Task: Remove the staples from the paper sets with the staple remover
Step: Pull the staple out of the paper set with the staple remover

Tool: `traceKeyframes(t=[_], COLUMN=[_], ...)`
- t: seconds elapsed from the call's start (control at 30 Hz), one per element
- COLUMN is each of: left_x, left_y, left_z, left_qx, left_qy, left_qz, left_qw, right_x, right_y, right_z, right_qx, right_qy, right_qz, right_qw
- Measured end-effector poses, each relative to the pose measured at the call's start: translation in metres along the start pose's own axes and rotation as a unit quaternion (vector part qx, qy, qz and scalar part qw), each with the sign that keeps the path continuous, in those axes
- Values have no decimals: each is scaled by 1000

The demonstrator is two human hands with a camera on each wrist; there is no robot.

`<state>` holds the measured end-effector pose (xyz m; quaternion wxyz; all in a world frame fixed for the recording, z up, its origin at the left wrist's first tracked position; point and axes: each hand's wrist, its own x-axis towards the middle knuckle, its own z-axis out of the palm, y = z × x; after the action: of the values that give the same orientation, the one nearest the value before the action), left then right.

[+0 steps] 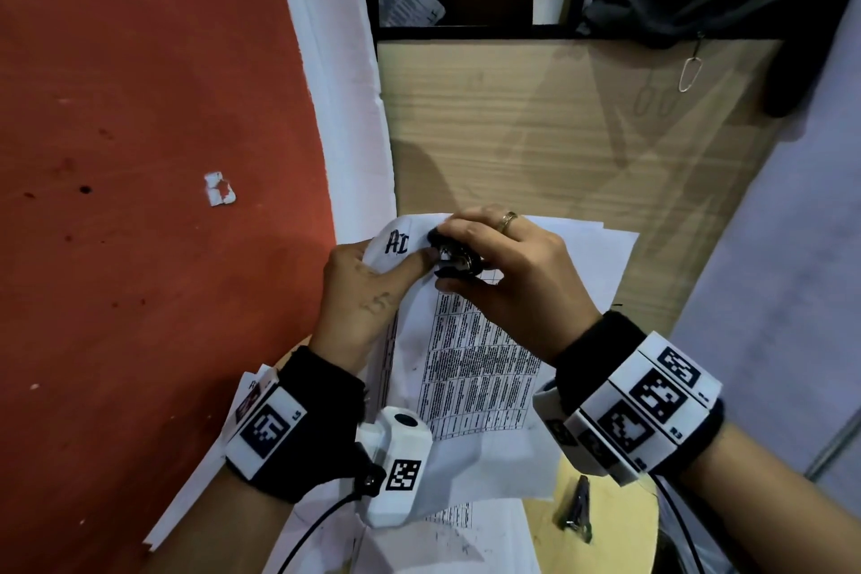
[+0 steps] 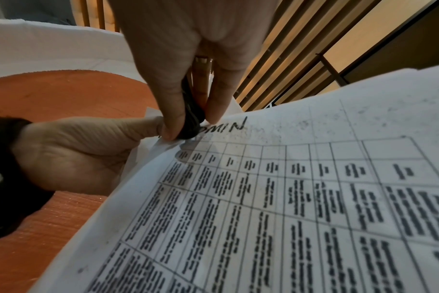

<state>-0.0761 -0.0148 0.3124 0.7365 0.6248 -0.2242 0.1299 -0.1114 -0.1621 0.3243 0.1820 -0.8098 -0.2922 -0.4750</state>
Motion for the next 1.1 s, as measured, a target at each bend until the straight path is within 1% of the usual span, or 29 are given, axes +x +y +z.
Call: traceKeyframes(t=[0.2, 0.37, 0.47, 0.63, 0.77, 0.9, 1.1], left_x=[1, 3, 6, 7, 9, 9, 10], left_y=[1, 3, 3, 3, 0, 1, -2], left_z=[1, -2, -2, -2, -2, -2, -4], left_qx=[10, -1, 4, 10, 2, 17, -3], left_qy=[-15, -85, -91, -101, -84, -85, -120], left_qz=[-8, -13, -23, -36, -41, -45, -50], left_qw=[1000, 996, 996, 994, 996, 995, 992], right_x=[-2, -1, -2, -2, -3, -3, -3], right_y=[2, 4, 7, 10, 11, 10, 10], right_z=[-2, -4, -4, -3, -3, -2, -1], right_qx=[5, 15, 14, -14, -14, -4, -8], right_qy=[-2, -10, -21, -32, -25, -24, -25], right_qz=[6, 16, 12, -17, -13, -10, -11], right_qw=[1000, 1000, 1000, 999, 999, 1000, 1000])
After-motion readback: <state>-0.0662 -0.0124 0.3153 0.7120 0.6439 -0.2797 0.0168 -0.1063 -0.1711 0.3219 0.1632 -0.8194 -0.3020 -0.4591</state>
